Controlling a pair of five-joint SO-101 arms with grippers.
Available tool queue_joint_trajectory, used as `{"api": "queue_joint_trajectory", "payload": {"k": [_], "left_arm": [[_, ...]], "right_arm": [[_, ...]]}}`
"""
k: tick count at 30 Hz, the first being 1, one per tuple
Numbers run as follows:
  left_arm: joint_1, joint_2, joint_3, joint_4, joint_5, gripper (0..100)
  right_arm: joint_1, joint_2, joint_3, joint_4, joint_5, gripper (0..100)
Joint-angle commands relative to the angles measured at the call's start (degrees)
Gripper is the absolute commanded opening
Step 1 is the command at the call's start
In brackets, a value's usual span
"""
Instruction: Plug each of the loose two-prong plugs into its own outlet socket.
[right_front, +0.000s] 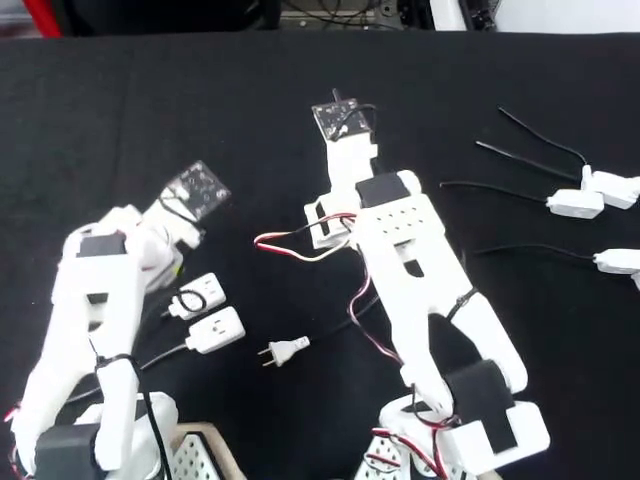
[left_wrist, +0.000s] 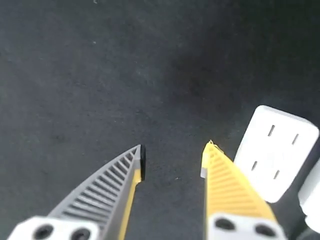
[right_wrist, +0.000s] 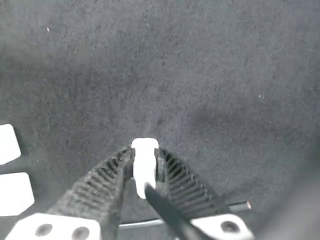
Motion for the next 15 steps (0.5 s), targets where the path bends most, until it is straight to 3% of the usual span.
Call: {"api": "queue_joint_trajectory", "payload": {"k": [1,4,8,15], "left_arm": [[-0.48,-0.18,-10.33,11.34,-0.18,20],[1.36,-0.18,-10.15,17.85,-4.31,20],[5.05,-0.18,-3.82,19.87,-10.81,20],[6.46,-0.18,-6.29,26.11,-12.31,20]], "right_arm": [[0.53,-0.31,-3.38,-0.97,0.44,1.2],[0.53,-0.31,-3.38,-0.97,0.44,1.2],[0.53,-0.31,-3.38,-0.97,0.44,1.2],[0.53,-0.22,-3.3,-0.97,0.44,1.2]]}}
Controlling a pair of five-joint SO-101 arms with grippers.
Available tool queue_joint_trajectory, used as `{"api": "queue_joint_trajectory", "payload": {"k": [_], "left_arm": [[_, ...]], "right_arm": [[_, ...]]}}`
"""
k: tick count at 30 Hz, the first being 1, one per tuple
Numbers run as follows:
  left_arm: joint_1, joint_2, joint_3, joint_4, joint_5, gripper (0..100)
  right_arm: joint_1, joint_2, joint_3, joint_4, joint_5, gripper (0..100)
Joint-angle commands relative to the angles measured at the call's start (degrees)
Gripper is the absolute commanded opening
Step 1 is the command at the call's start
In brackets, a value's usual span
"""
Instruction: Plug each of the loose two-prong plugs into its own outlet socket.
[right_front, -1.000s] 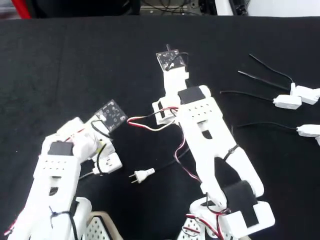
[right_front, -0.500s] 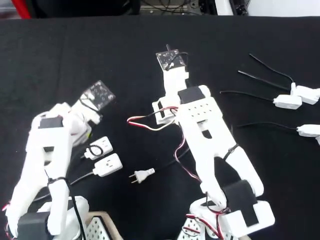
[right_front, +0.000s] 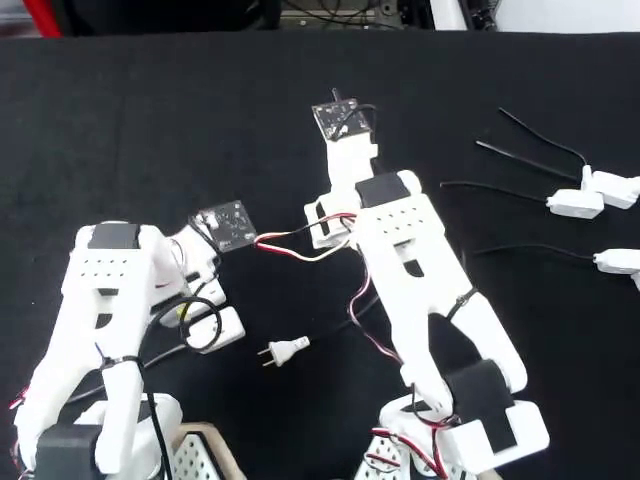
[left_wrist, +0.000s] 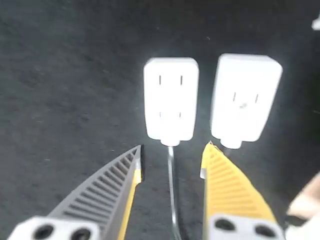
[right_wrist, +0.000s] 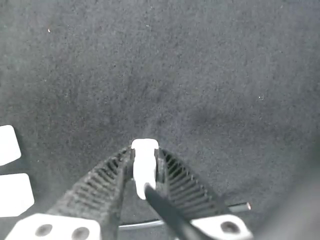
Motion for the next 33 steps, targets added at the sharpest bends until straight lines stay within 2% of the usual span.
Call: {"api": "queue_joint_trajectory", "payload": {"k": [1,4,10,17,23,33], "left_arm": [[1.54,-0.18,-3.91,4.31,-0.88,20],[3.56,0.26,-2.15,3.16,-0.97,20],[3.47,0.53,7.34,-11.78,-0.88,29],[1.1,0.53,10.59,-19.96,-1.05,28],[-3.38,0.26,9.98,-20.66,-5.36,28],[-2.86,0.62,11.12,-21.36,-5.01,28]], "right_arm": [[0.53,-0.22,-3.3,-0.97,0.44,1.2],[0.53,-0.22,-3.3,-0.88,0.44,1.2],[0.53,-0.22,-3.3,-0.79,0.44,1.2],[0.53,-0.22,-3.3,-0.79,0.44,1.2],[0.35,-0.22,-2.59,-0.97,0.44,1.2],[0.35,-0.22,-2.59,-0.97,0.44,1.2]]}}
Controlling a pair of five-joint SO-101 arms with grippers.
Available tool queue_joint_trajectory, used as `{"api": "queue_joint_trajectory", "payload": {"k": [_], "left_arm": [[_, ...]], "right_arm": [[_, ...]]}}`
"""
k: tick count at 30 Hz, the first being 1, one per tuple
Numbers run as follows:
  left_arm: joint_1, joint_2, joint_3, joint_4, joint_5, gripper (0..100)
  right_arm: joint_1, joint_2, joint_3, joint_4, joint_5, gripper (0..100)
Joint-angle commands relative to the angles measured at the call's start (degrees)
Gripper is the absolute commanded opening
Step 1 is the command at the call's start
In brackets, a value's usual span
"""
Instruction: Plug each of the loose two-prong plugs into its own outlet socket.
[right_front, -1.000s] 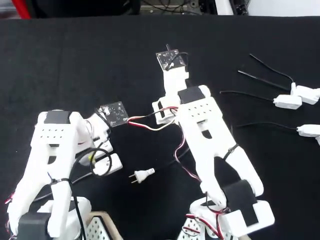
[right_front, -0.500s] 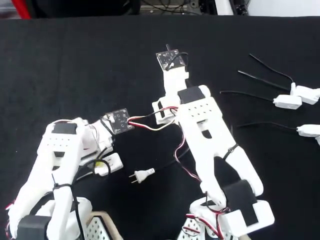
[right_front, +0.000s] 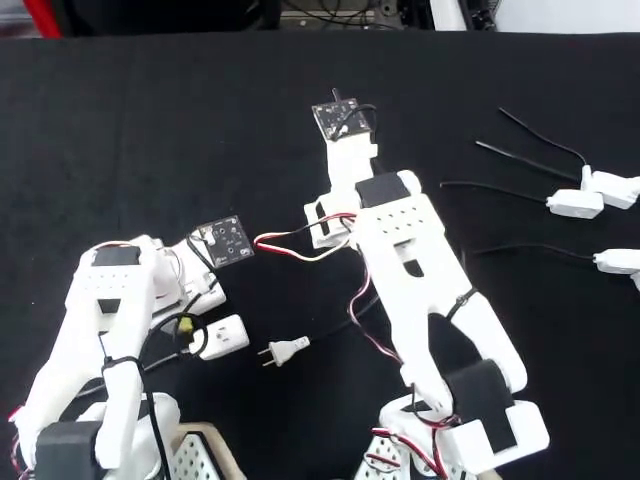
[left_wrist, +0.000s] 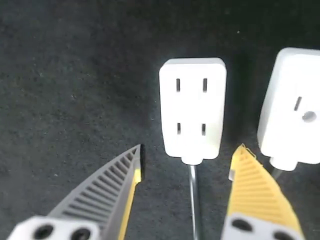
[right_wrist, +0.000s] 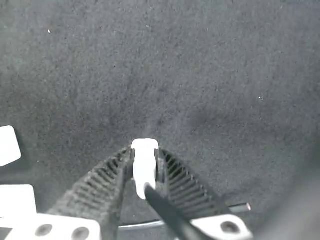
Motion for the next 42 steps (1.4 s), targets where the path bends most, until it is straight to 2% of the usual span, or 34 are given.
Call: {"api": "queue_joint_trajectory", "payload": {"k": [1,7,11,17,21,28,32,35,42], "left_arm": [[0.13,-0.18,0.04,-2.99,-0.09,26],[5.14,5.1,2.15,-9.32,6.86,14],[7.16,9.67,-2.68,-7.47,10.02,12],[10.15,11.96,-11.38,-0.26,11.43,7],[13.58,12.13,-15.34,-0.44,16.0,7],[19.47,13.63,-17.27,-5.45,19.78,7],[21.49,19.69,-19.38,-8.97,20.13,7],[22.9,25.14,-24.92,-7.03,20.4,7],[27.82,34.29,-38.9,3.69,22.77,7]], "right_arm": [[0.35,-0.22,-2.59,-0.79,0.44,1.2],[0.35,-0.22,-2.51,-0.79,0.44,1.2],[0.35,-0.22,-2.51,-0.79,0.44,1.2],[1.05,-0.48,-2.77,-0.53,1.32,1.2],[4.04,-0.92,-3.56,0.26,3.25,1.2],[13.63,-0.4,-16.84,17.05,8.7,1.2],[17.67,-0.4,-17.89,17.67,9.76,1.2],[20.13,-0.66,-17.89,17.67,11.52,1.2],[24.35,-0.84,-17.89,17.67,12.48,1.2]]}}
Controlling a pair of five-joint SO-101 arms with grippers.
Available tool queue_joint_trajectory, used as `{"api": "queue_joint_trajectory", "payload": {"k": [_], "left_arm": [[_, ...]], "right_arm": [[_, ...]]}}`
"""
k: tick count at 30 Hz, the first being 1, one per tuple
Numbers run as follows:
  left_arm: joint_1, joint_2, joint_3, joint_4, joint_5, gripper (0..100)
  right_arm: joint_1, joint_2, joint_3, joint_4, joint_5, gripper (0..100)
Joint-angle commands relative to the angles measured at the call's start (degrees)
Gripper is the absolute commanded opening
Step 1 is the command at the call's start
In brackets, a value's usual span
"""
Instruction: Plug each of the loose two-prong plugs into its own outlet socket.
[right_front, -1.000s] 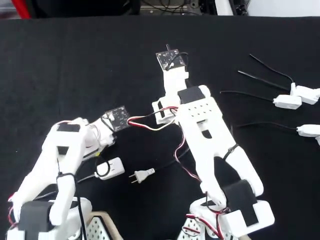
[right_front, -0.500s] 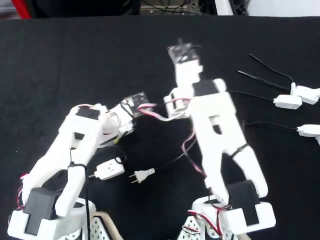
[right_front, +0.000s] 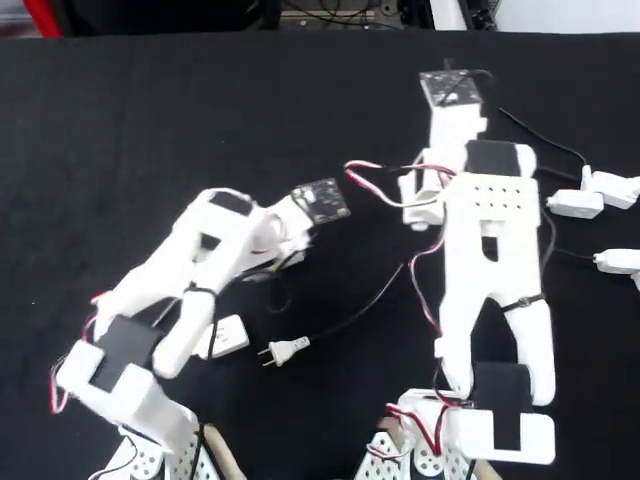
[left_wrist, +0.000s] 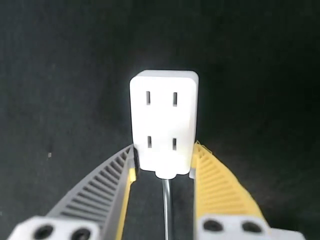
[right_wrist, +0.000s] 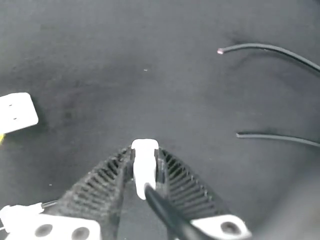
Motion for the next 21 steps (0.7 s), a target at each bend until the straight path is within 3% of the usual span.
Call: {"api": "queue_joint_trajectory", "payload": {"k": [1,3,7,15,21], "left_arm": [[2.68,2.29,-7.87,3.87,1.58,7],[2.59,3.78,-9.8,5.54,4.22,12],[1.36,3.52,-11.03,6.95,8.0,34],[-1.36,-7.82,-7.08,8.44,10.73,31],[-9.98,-25.49,5.93,8.09,13.63,31]], "right_arm": [[1.32,-0.84,-3.21,0.35,0.44,1.2],[1.14,-0.84,-3.21,0.35,0.44,1.2],[0.97,-0.57,-3.21,0.44,0.44,1.2],[-1.76,-0.4,-2.86,0.62,0.53,1.2],[-9.93,-0.4,0.31,0.26,4.48,1.2]]}}
